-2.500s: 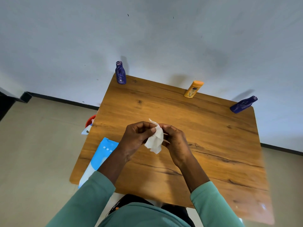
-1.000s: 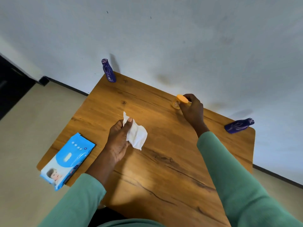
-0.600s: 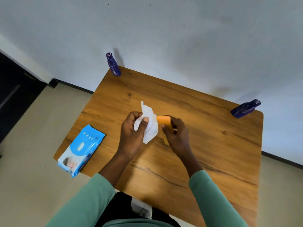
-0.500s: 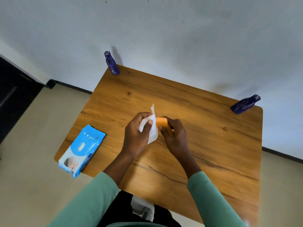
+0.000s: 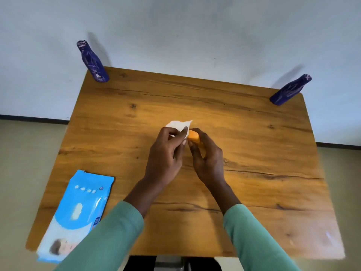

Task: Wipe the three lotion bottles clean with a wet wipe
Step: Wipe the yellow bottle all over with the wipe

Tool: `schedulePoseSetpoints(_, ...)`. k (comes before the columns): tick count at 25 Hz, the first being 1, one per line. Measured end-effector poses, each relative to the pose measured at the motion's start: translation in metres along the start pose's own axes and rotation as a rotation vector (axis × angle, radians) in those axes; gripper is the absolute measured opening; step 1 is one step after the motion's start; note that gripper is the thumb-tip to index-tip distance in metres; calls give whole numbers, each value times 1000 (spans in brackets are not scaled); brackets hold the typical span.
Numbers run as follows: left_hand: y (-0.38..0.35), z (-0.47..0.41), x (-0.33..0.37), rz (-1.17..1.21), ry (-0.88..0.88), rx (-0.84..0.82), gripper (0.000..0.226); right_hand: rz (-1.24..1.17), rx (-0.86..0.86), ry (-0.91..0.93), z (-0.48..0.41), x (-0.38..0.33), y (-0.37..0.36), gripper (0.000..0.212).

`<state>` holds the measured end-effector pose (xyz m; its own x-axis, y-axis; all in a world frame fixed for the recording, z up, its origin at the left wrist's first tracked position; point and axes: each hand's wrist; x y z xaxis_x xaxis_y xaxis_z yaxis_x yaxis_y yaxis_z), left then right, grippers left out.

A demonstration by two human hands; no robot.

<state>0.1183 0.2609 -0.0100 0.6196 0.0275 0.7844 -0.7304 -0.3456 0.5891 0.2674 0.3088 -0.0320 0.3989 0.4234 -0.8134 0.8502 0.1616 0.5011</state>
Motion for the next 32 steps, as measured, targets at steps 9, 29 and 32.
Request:
schedulePoseSetpoints(9, -49, -3, -67, 134, -200, 253, 34, 456, 191, 327, -11, 63, -44, 35)
schedulePoseSetpoints(29, -47, 5, -63, 136, -445, 426, 28, 345, 364, 391, 6, 59, -51, 39)
schedulePoseSetpoints(32, -44, -2, -76, 176, -321, 385, 20, 312, 418, 363, 3, 57, -47, 37)
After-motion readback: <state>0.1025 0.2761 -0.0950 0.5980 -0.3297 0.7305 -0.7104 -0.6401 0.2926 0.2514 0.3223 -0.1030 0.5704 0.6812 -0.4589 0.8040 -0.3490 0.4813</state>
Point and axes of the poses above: each hand's wrist, its own z-axis away from the middle knuckle, its own y-axis out of the back of the hand, x = y × z, and after that the axes turned 5 degrees about y, right-handed
